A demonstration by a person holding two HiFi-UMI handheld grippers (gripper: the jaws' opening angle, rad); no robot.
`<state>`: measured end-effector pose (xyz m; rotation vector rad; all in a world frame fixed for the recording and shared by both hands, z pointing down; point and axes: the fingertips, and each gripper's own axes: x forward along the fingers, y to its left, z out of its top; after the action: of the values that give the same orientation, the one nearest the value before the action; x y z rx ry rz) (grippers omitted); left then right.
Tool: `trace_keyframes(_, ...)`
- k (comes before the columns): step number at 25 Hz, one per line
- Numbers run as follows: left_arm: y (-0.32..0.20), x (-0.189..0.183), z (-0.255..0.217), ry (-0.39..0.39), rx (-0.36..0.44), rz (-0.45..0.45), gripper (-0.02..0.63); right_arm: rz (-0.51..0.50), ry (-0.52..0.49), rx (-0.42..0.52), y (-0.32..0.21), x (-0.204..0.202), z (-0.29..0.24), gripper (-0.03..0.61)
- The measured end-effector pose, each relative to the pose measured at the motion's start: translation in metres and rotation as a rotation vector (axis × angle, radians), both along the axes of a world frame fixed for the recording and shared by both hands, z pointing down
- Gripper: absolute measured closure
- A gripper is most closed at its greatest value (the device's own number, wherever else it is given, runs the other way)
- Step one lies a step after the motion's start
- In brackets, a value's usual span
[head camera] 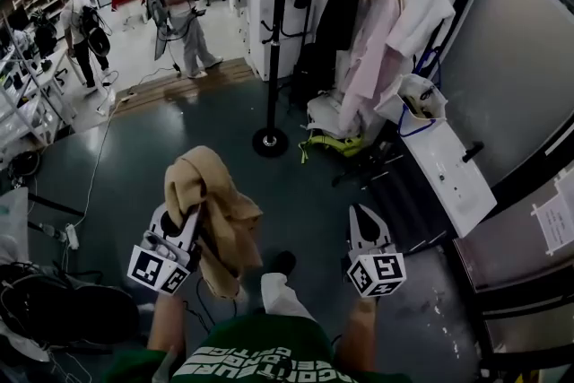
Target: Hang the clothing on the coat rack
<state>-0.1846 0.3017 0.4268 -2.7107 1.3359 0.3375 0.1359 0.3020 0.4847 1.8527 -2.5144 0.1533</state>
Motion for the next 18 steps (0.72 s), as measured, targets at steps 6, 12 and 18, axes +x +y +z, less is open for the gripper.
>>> trace_keyframes(6, -0.071, 0.007, -0.008, -0.019, 0.002, -0.005, 0.558, -0.020, -0.010, 0.013, -0.088, 0.003, -0.011, 0.569)
trace_keyframes(12, -0.149, 0.016, -0.017, -0.035, 0.023, -0.026, 0.558, -0.045, 0.003, 0.024, -0.175, 0.009, -0.022, 0.569)
trace_keyframes(18, -0.217, 0.025, -0.019, -0.030, 0.027, -0.051, 0.558, -0.060, 0.015, 0.025, -0.238, 0.020, -0.024, 0.569)
